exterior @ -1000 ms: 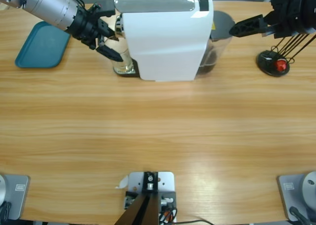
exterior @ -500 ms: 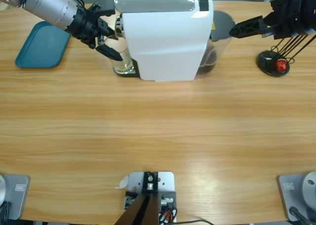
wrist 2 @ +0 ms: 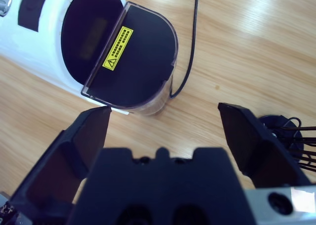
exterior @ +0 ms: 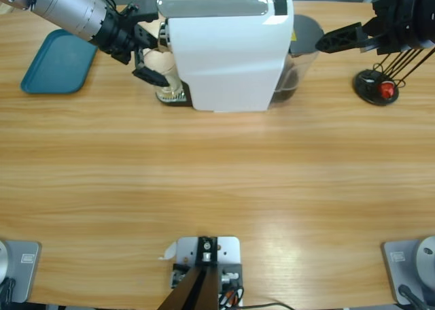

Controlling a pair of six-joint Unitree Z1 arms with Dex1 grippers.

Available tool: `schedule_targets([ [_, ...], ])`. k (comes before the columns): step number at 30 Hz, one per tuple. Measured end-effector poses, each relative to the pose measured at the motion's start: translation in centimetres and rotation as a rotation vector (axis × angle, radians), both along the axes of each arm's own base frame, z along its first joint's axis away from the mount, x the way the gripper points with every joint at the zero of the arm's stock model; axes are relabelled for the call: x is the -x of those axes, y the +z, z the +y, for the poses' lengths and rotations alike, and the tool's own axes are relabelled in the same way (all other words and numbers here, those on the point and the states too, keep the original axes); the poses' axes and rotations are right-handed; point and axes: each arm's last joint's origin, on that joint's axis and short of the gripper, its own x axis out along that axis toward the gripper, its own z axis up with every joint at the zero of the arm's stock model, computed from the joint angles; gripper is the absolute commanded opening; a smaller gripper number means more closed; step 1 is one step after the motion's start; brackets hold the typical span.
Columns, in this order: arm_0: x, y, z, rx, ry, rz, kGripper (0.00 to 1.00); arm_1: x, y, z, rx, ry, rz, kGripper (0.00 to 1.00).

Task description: Pour coffee

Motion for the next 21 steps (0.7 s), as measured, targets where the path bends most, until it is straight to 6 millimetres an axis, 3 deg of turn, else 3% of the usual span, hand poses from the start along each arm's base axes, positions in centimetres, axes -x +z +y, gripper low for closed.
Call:
schedule_targets([
  [8,0.0,0.0,0.1,0.002,0.008,0.003,1.000,0.0,0.0,0.0,0.000,0.000,0.000,0.977],
  [13,0.3,0.2,1.2,0.002,0.041,0.017,1.000,0.0,0.0,0.0,0.000,0.000,0.000,0.977],
  [19,0.8,2.0,2.9,0.032,0.116,0.004,1.000,0.0,0.1,0.0,-0.001,0.000,-0.002,0.961],
  [21,0.8,2.8,3.7,0.049,0.157,0.001,1.000,0.1,0.2,-0.1,-0.003,0.000,-0.005,0.770],
])
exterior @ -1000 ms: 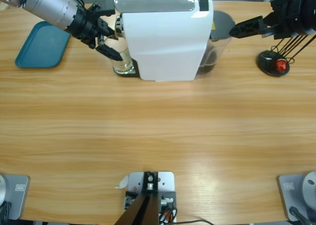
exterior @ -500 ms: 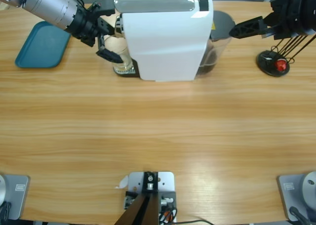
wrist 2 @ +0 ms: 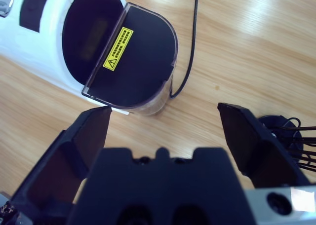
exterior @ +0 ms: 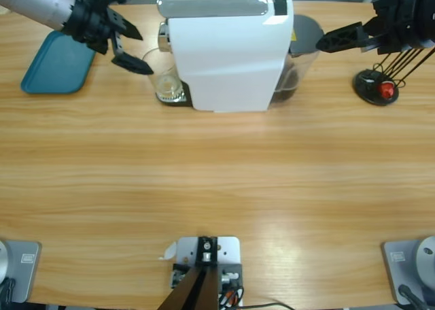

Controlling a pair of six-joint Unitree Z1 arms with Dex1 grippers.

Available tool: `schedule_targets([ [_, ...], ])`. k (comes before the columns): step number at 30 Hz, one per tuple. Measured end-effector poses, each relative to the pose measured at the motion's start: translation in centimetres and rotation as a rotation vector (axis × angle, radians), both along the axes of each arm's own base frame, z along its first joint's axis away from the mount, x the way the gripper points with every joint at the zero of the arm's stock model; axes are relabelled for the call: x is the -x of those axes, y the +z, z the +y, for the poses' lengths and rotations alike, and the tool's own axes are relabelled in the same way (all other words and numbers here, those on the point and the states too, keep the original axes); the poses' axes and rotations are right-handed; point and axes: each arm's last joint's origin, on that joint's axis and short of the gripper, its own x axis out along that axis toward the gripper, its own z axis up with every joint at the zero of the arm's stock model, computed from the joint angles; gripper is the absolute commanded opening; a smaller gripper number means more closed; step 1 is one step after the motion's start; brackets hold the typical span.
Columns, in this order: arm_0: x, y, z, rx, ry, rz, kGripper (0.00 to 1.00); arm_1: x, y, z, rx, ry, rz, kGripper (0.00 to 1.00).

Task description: Pour coffee

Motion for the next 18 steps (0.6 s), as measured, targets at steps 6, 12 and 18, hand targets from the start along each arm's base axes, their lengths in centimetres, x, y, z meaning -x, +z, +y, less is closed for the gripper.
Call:
schedule_targets([
  [6,1.4,2.7,1.8,0.072,0.102,-0.002,1.000,0.6,1.1,-0.3,-0.013,-0.034,0.016,0.642],
  [12,5.6,4.3,3.4,0.110,0.224,0.065,1.000,-0.3,6.2,0.2,-0.026,-0.041,0.040,0.000],
  [18,10.7,4.9,7.0,0.131,0.459,0.106,1.000,-3.2,9.2,1.7,-0.051,-0.053,0.058,0.000],
])
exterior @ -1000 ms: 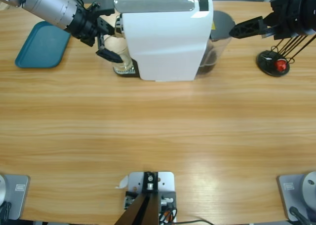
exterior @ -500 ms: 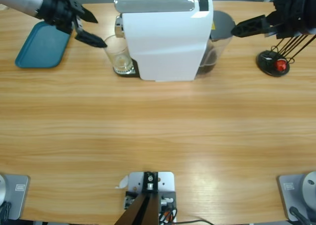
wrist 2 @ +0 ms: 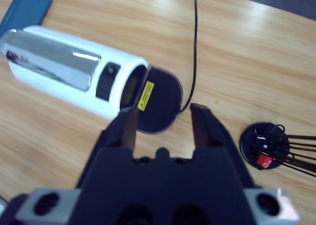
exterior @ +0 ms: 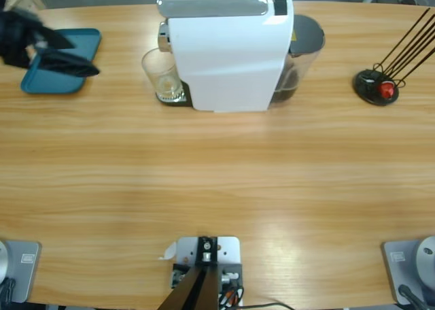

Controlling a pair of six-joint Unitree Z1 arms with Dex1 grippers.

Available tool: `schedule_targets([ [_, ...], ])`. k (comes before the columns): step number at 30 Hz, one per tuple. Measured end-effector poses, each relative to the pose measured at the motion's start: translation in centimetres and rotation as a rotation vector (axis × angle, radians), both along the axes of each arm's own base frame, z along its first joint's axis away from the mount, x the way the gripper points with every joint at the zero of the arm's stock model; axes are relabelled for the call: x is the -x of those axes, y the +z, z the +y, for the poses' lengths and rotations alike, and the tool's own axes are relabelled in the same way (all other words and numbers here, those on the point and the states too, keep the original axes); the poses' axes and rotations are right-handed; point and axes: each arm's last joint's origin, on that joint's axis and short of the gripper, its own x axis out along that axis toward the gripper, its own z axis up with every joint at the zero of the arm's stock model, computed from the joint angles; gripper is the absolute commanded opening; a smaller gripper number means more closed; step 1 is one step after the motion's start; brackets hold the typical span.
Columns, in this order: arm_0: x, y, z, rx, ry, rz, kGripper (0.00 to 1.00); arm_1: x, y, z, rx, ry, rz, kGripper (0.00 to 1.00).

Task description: Pour coffee

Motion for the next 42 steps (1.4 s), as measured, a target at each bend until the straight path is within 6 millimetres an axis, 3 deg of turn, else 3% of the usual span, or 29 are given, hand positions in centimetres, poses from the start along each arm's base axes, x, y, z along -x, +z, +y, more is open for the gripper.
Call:
schedule_targets([
  [6,4.4,0.5,2.7,0.046,0.118,-0.007,0.996,-2.7,0.6,1.8,-0.016,0.045,0.095,0.000],
  [14,7.2,1.0,3.6,0.075,0.164,0.013,0.996,-5.5,0.9,3.8,-0.067,0.119,0.202,0.000],
  [21,7.9,0.9,3.8,0.069,0.177,0.050,0.996,-7.0,-1.1,4.9,-0.051,0.171,0.287,0.000],
  [28,7.7,1.7,3.8,0.079,0.178,0.028,0.996,-8.6,-1.0,5.7,-0.058,0.179,0.260,0.000],
  [42,7.5,1.6,4.3,-0.018,0.252,-0.002,1.000,-8.1,-1.2,5.9,0.045,0.142,0.252,0.000],
])
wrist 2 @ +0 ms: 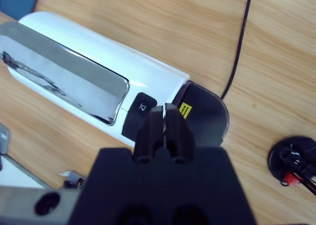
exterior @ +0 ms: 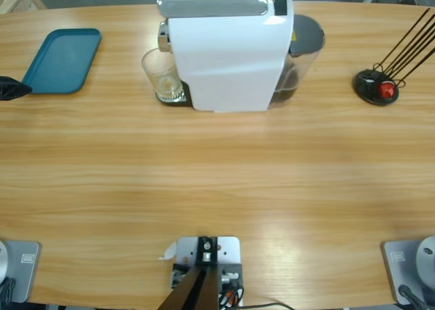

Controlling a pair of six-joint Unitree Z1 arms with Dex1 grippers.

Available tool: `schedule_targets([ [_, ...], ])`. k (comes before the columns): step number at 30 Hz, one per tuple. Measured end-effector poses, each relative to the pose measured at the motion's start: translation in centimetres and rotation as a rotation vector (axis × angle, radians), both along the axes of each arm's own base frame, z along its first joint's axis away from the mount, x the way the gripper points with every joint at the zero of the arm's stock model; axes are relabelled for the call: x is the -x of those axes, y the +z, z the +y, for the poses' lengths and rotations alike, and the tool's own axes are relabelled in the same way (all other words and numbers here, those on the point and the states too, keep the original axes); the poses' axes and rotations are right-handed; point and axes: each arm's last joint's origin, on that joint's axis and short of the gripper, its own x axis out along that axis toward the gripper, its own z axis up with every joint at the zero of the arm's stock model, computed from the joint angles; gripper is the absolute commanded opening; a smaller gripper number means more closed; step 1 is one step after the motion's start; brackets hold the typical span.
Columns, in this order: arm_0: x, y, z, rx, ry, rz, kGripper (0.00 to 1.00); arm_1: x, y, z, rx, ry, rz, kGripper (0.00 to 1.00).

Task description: Pour coffee

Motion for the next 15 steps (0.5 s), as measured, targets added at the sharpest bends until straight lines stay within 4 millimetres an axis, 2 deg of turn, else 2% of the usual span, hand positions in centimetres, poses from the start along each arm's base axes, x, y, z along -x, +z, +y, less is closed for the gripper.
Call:
schedule_targets([
  [11,-0.1,-0.9,0.0,-0.016,-0.004,0.033,1.000,1.0,2.2,1.0,-0.006,0.034,-0.059,0.000],
  [15,-0.4,-1.2,-0.1,-0.021,-0.003,0.047,1.000,1.5,2.2,1.6,-0.031,0.068,-0.037,0.000],
])
